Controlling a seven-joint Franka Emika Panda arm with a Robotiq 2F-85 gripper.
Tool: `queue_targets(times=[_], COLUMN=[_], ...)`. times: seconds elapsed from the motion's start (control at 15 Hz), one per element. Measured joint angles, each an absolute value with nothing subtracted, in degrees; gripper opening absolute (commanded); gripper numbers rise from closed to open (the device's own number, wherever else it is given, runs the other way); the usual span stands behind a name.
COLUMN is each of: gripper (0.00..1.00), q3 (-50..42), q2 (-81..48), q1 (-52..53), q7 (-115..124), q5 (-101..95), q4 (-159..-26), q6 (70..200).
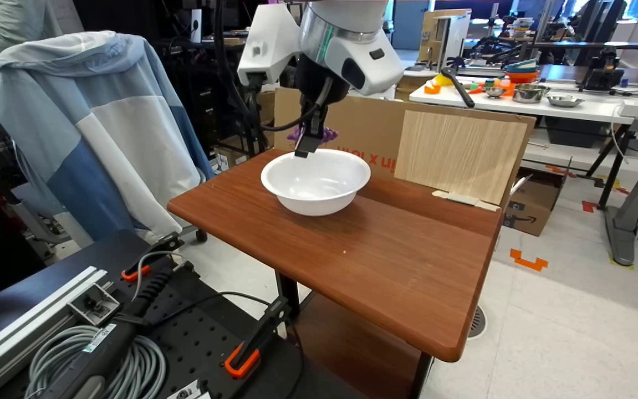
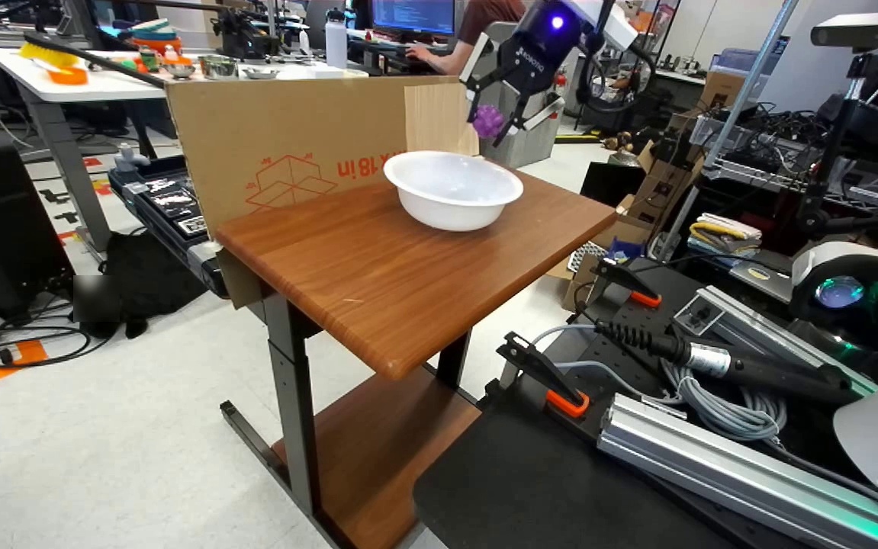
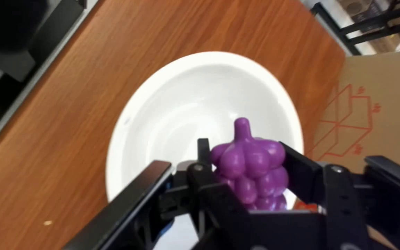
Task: Put the purple object in the bowl
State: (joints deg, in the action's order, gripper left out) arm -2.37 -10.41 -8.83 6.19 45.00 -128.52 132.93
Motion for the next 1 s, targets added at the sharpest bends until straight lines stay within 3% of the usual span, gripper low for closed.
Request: queue_targets(times=[0.53, 0.6, 0.67, 0.87, 1.0], gripper=[0.23, 0.73, 0.75, 0.95, 1.00], q3=[-2.4, -2.4, -2.5, -2.7, -2.7], q2=[-21.9, -23.9, -25.6, -28.8, -29.1], q1=[-8.9, -8.9, -9.0, -9.4, -9.8], q7=[-4.7, -4.7, -4.7, -4.7, -5.0], q5=[51.9, 51.9, 51.9, 51.9, 51.9], q4=[-119.6, -118.4, -117.2, -114.6, -113.8], q6=[118.4, 117.8, 117.1, 115.7, 115.4])
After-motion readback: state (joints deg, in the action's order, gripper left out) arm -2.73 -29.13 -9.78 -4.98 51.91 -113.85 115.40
